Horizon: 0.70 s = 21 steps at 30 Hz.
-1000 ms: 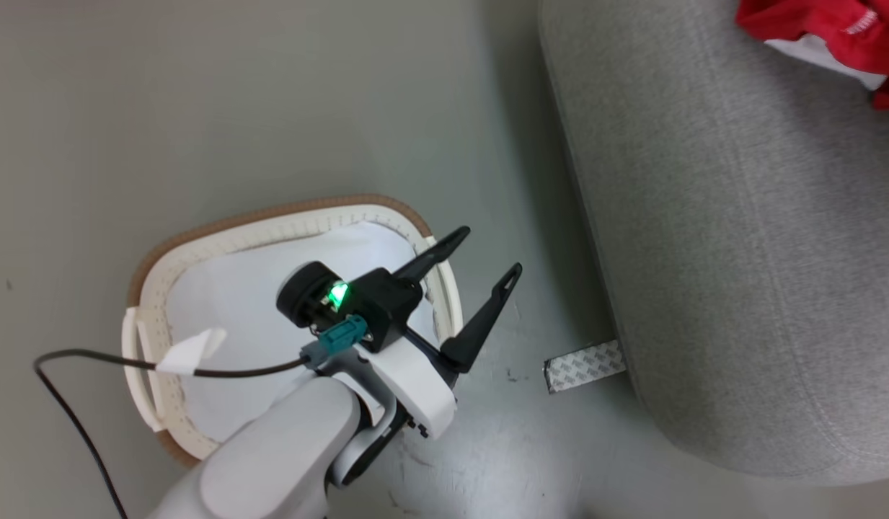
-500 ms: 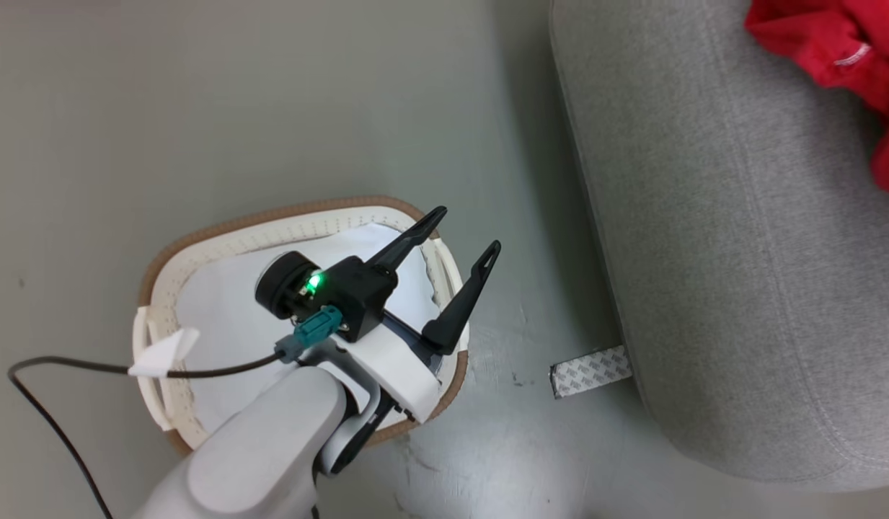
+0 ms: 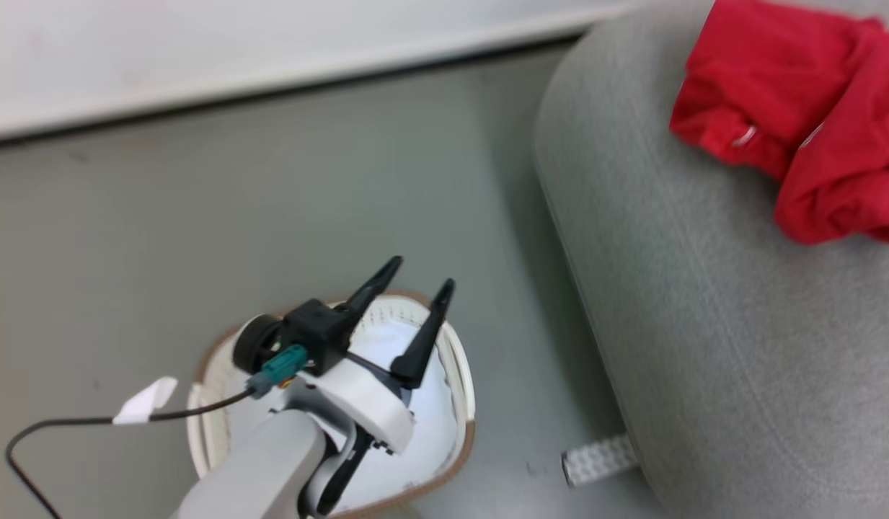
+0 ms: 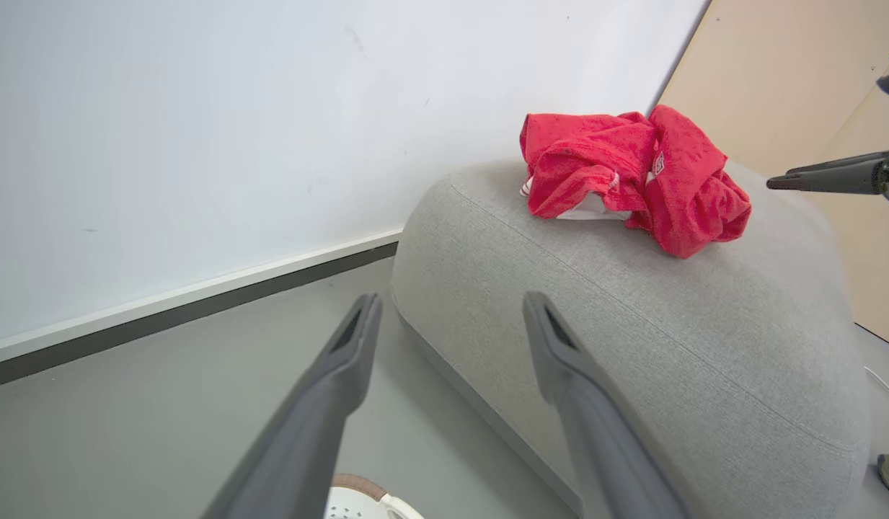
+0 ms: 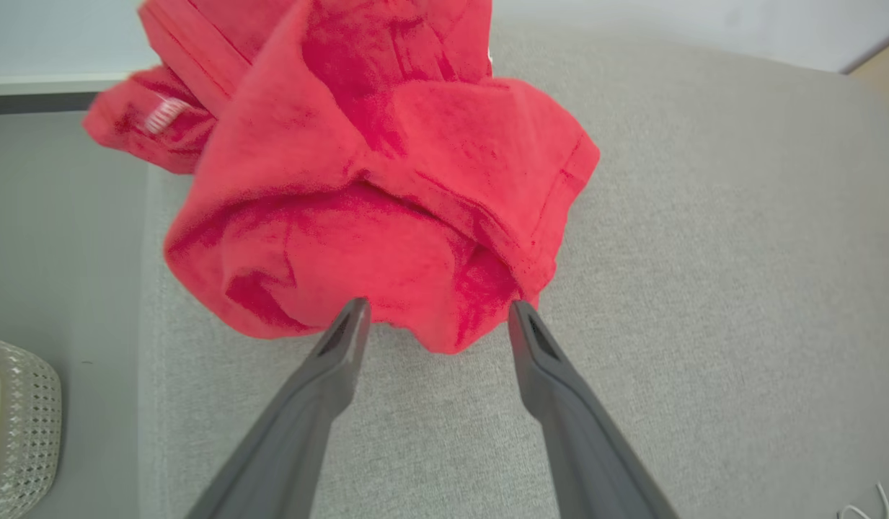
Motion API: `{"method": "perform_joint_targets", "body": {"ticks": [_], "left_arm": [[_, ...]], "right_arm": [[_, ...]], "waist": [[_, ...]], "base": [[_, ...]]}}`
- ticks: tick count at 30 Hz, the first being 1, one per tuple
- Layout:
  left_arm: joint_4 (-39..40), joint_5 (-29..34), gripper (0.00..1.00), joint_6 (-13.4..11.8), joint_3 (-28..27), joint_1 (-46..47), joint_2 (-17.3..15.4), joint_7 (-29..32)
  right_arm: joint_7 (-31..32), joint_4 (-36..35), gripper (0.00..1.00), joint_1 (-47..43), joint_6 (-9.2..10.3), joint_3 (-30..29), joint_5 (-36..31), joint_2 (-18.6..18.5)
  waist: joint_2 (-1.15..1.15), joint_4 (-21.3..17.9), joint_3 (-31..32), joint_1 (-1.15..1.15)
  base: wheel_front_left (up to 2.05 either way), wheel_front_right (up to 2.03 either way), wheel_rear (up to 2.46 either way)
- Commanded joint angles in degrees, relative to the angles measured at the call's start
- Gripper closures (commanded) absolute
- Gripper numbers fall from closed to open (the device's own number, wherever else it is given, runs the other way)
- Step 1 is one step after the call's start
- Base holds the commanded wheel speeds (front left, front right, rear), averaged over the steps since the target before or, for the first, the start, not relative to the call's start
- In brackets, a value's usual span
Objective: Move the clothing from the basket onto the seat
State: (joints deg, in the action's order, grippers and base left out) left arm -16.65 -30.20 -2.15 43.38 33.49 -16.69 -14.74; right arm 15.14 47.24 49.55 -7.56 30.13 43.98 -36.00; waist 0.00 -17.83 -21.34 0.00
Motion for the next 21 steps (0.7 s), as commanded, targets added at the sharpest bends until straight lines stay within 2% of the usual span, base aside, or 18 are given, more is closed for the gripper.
{"method": "perform_joint_targets", "body": {"ticks": [1,7,13,18,21], "left_arm": [[-0.1,-0.8,0.00,-0.6,-1.3,-1.7,-0.2,-0.4],[2.1,-1.1,0.00,-2.5,-7.7,-5.2,0.1,-0.4],[4.1,-0.2,0.00,-3.5,-13.8,-9.1,0.4,-0.4],[5.4,0.6,0.00,-4.5,-20.3,-12.9,0.4,-0.4],[6.1,1.2,0.00,-4.5,-23.7,-15.4,0.7,-0.4]], "right_arm": [[-0.3,-3.3,0.00,-1.3,0.14,0.9,0.7,-1.4],[-1.7,-14.8,0.00,-4.5,0.14,1.1,2.7,-3.4],[-5.0,-22.8,0.00,-8.9,0.14,-1.3,2.2,-3.8],[-11.5,-27.8,0.00,-14.8,0.15,-6.4,-0.9,-0.4],[-15.1,-29.7,0.00,-19.6,0.14,-9.6,-3.3,3.6]], "waist": [[0.00,1.8,7.0,0.00],[0.00,4.5,13.7,0.00],[0.00,6.9,16.8,0.00],[0.00,8.9,17.9,0.00],[0.00,9.9,18.4,0.00]], "base": [[0.00,0.00,0.00],[0.00,0.00,0.00],[0.00,0.00,0.00],[0.00,0.00,0.00],[0.00,0.00,0.00]]}}
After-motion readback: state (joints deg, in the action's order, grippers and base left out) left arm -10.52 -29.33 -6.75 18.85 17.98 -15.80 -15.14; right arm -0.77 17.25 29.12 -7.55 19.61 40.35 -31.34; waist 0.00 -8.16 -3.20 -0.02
